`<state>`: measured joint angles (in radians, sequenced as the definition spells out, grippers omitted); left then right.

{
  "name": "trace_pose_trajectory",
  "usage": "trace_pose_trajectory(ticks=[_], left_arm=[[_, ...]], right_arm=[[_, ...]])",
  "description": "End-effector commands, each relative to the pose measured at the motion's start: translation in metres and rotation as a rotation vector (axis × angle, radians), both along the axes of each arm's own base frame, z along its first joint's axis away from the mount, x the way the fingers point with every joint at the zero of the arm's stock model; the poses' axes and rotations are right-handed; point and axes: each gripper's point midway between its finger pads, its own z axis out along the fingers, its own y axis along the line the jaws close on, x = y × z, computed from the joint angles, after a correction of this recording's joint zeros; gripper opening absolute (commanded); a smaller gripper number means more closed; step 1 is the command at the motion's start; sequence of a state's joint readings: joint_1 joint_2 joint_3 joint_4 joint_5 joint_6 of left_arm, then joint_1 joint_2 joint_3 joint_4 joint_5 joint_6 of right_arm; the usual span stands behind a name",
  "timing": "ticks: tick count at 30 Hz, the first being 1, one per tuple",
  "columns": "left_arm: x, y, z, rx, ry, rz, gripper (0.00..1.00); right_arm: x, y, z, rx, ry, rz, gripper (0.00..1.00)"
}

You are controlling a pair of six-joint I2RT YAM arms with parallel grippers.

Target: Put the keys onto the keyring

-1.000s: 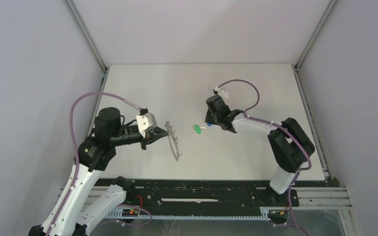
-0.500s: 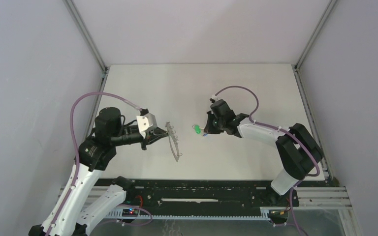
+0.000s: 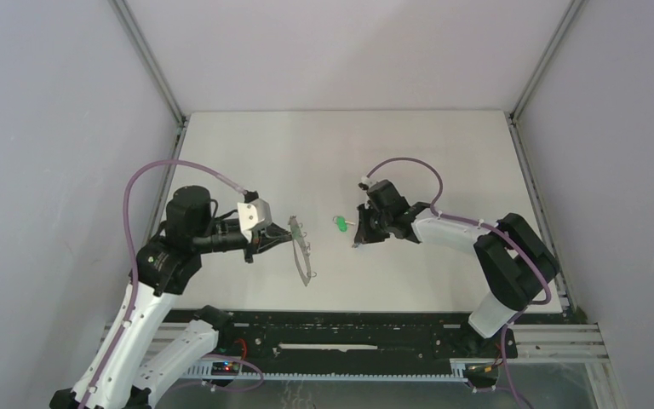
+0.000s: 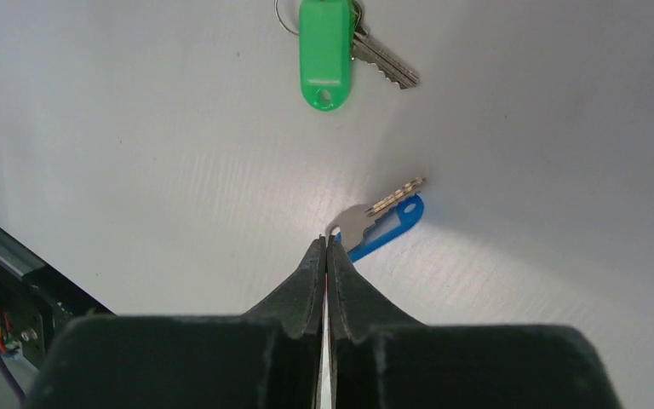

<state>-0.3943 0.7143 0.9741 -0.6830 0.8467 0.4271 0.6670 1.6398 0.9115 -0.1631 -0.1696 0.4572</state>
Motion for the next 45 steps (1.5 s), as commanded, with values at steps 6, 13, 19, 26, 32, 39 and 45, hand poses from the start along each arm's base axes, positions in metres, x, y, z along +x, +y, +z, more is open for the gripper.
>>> trace_pose_trajectory(ticks=[6, 13, 19, 26, 32, 39, 45], left_arm=[[0.002, -0.003, 0.004, -0.016, -0.011, -0.017, 0.00], [-0.001, -0.002, 0.007, -0.021, -0.008, -0.013, 0.00], [-0.004, 0.000, 0.005, -0.012, 0.001, -0.012, 0.00], [-0.003, -0.001, 0.010, -0.017, 0.018, -0.008, 0.00], [-0.004, 0.000, 0.011, -0.013, 0.007, -0.007, 0.00], [-0.005, 0.000, 0.012, -0.014, 0.006, -0.009, 0.00], [-0.007, 0.003, 0.013, -0.010, -0.009, -0.005, 0.00]], right_arm=[[0.002, 0.000, 0.001, -0.003, -0.040, 0.050, 0.18], [0.003, -0.011, 0.017, -0.057, -0.114, 0.025, 0.31], [-0.009, -0.019, 0.047, -0.095, -0.358, -0.011, 0.47], [-0.011, -0.031, 0.111, -0.066, -0.718, -0.022, 0.98], [-0.017, -0.039, 0.085, 0.021, -0.598, -0.075, 1.00], [-0.020, -0.029, 0.066, -0.001, -0.556, -0.117, 1.00], [-0.042, -0.008, 0.077, -0.041, -0.758, -0.033, 1.00]])
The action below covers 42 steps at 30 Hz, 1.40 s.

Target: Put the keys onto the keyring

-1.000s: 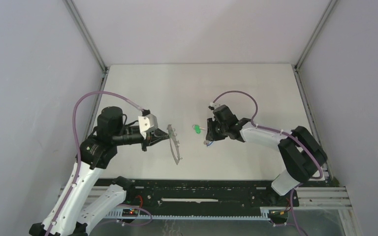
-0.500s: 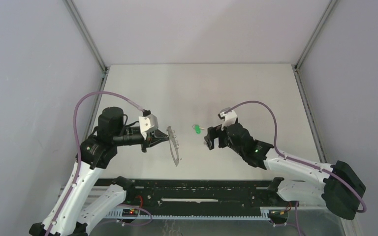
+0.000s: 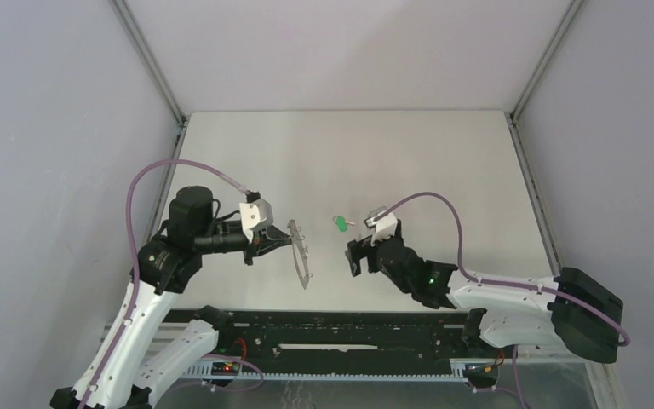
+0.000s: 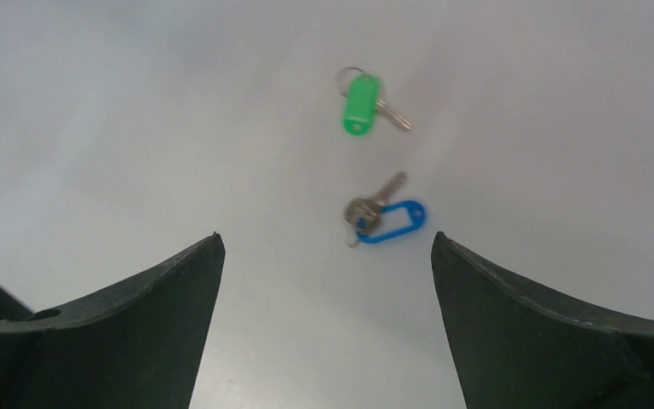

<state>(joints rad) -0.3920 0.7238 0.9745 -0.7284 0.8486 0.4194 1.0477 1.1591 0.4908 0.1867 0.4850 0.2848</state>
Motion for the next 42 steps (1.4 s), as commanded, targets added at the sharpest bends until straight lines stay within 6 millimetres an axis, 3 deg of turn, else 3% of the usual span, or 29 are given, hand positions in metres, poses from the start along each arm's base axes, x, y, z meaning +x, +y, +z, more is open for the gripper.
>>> trace_pose_trajectory(ticks=[1, 4, 8, 10, 22, 35, 42], left_arm=[[-0.003, 0.001, 0.023, -0.029, -0.066, -0.006, 0.00], [-0.004, 0.002, 0.024, -0.030, -0.065, -0.002, 0.00], [-0.005, 0.003, 0.022, -0.028, -0.064, 0.005, 0.00], [-0.005, 0.003, 0.023, -0.031, -0.065, 0.003, 0.00], [-0.004, 0.004, 0.027, -0.034, -0.065, 0.018, 0.00], [-0.004, 0.004, 0.027, -0.034, -0.063, 0.020, 0.00], [-0.004, 0.003, 0.026, -0.034, -0.055, 0.016, 0.00]], right_arm=[[0.003, 0.016, 0.009, 0.000, -0.097, 0.015, 1.00], [0.003, 0.013, -0.010, -0.051, -0.046, -0.034, 1.00], [0.005, 0.013, -0.027, -0.036, 0.029, -0.035, 0.75], [0.005, 0.016, -0.033, -0.055, 0.031, -0.013, 0.71], [0.006, 0.035, -0.054, -0.110, 0.048, 0.083, 0.59], [0.022, 0.030, -0.064, -0.186, 0.048, 0.031, 0.41], [0.023, 0.025, -0.068, -0.200, 0.064, 0.018, 0.39]])
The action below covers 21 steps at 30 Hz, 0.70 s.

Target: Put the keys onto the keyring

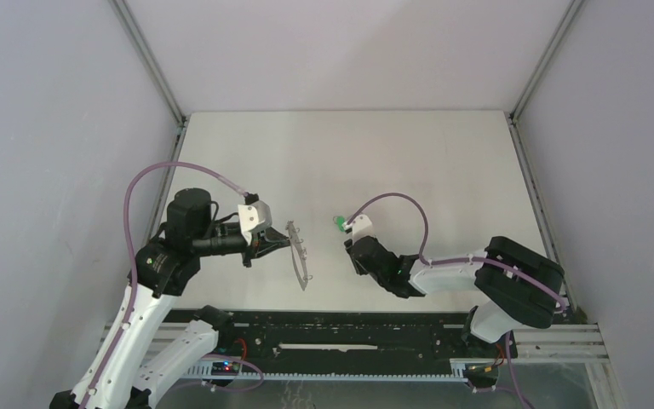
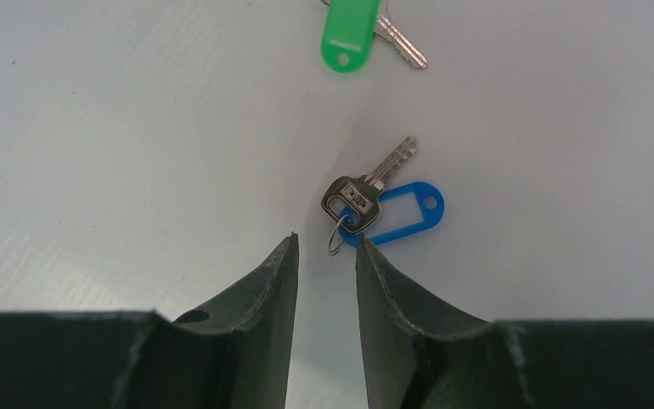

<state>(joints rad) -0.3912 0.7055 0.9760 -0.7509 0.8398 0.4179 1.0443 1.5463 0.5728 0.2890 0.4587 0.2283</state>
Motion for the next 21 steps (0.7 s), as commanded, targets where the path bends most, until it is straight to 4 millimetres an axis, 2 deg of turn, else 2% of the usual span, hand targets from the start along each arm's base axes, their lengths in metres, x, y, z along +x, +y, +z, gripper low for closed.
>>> trace_pose_trajectory(ticks=[1, 6, 9, 13, 18, 21], left_arm=[[-0.0005, 0.0003, 0.0260, -0.038, -0.059, 0.006, 0.00], [-0.0003, 0.0003, 0.0263, -0.038, -0.060, 0.007, 0.00], [0.0004, 0.0000, 0.0255, -0.037, -0.057, 0.006, 0.00], [0.0007, -0.0003, 0.0247, -0.036, -0.050, 0.007, 0.00], [0.0017, 0.0006, 0.0243, -0.033, -0.051, 0.015, 0.00], [0.0019, 0.0006, 0.0235, -0.031, -0.046, 0.017, 0.00]], right_arm=[[0.0114, 0.0039, 0.0100, 0.008, -0.029, -0.023, 0.39], [0.0111, 0.0023, 0.0035, -0.013, -0.018, -0.024, 0.36], [0.0118, 0.0026, 0.0007, -0.025, -0.010, -0.024, 0.31], [0.0108, 0.0074, 0.0008, -0.023, -0.012, -0.009, 0.20], [0.0105, 0.0096, 0.0024, -0.017, -0.017, -0.001, 0.00], [0.0118, 0.0090, 0.0078, -0.014, -0.030, -0.002, 0.00]])
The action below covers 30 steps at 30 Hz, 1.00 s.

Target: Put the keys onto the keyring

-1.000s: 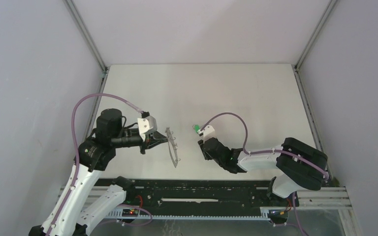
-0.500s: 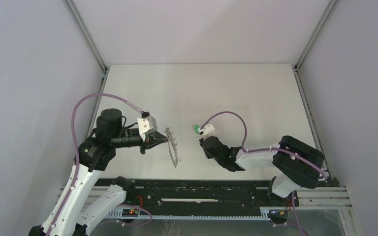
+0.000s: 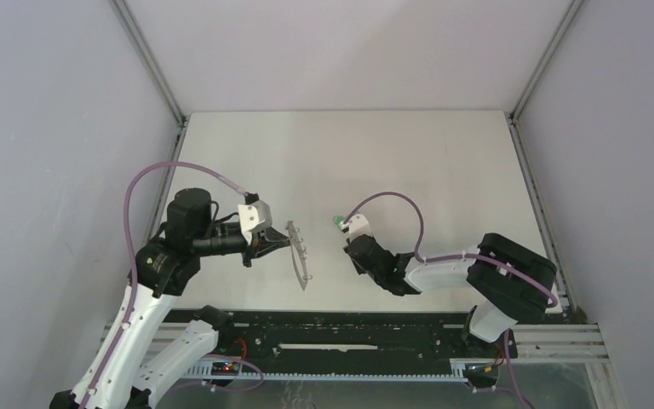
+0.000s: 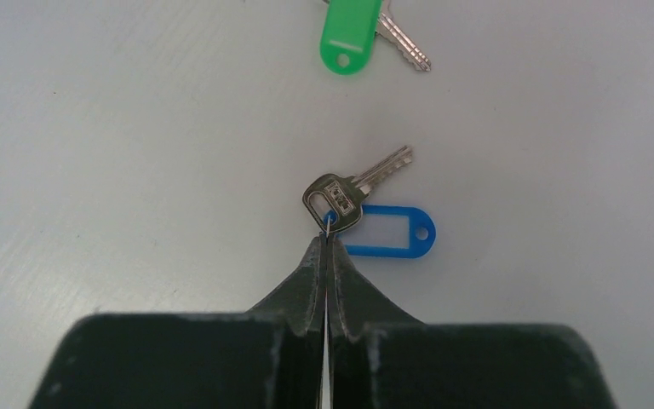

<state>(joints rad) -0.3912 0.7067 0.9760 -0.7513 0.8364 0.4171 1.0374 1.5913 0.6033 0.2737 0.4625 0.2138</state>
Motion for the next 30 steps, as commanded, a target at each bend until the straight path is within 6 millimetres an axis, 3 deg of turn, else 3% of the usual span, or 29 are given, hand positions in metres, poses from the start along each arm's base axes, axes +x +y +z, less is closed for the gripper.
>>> trace_pose_trajectory(ticks=[1, 5, 8, 15, 23, 30], left_arm=[[0.001, 0.000, 0.024, -0.033, -0.047, 0.013, 0.00], [0.001, 0.002, 0.019, -0.019, -0.050, 0.013, 0.00], [0.001, 0.002, 0.016, -0.015, -0.044, 0.010, 0.00], [-0.002, 0.001, 0.010, -0.011, -0.045, -0.010, 0.00], [-0.004, 0.001, 0.002, 0.000, -0.055, -0.032, 0.00], [0.001, -0.001, -0.002, 0.012, -0.065, -0.024, 0.00]], right_arm=[[0.007, 0.008, 0.018, 0.025, -0.040, 0.006, 0.00], [0.001, 0.011, 0.037, 0.063, -0.057, 0.060, 0.00], [-0.009, 0.017, 0.062, 0.128, -0.063, 0.129, 0.00], [-0.053, 0.029, 0.115, 0.277, -0.019, 0.369, 0.00], [-0.112, 0.043, 0.210, 0.496, -0.007, 0.657, 0.00], [-0.132, 0.067, 0.256, 0.554, 0.026, 0.803, 0.00]])
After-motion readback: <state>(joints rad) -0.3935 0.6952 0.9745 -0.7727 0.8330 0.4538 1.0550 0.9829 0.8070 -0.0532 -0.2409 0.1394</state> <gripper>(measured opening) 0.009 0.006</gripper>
